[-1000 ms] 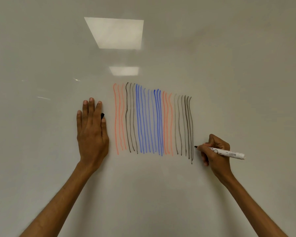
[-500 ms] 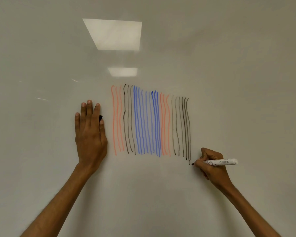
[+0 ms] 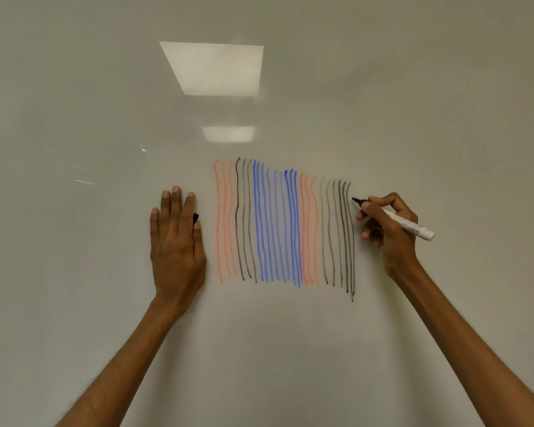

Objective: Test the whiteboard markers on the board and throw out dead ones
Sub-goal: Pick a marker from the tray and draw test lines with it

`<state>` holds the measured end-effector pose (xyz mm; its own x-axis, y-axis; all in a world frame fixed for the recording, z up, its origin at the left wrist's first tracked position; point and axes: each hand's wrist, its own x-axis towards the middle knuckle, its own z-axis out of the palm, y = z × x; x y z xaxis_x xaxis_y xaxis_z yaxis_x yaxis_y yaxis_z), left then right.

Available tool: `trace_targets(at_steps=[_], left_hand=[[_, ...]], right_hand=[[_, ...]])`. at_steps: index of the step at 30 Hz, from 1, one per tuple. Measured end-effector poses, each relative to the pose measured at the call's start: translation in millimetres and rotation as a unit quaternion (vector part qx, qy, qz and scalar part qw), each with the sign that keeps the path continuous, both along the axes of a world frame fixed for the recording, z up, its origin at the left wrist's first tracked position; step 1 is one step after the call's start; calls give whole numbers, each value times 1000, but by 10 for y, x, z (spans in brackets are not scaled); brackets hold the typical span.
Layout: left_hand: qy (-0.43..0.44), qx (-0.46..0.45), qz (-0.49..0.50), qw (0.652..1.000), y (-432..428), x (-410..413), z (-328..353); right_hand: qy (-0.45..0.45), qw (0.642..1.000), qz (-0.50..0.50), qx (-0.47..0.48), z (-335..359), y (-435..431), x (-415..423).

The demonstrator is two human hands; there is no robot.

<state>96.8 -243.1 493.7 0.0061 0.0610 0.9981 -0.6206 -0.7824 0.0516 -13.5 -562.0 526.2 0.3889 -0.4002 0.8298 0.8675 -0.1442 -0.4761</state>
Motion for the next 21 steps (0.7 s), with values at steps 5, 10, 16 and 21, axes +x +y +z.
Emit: trace_targets(at_steps=[5,10,16,21], left_hand=[[-1,1,1,1000,1,-1,-4],[-4,1,3,1000,-4,-4,-3],[-3,18,22,1000,-4,12,-3],[-7,24,34,999,-2,13,-4]], right_hand=[[-4,1000,-15,14,6,67,37],[-22,999,-26,22,-36,96,89],[-24,999,-28,26,-44,74,92],[-20,999,-27,41,-54,77,88]])
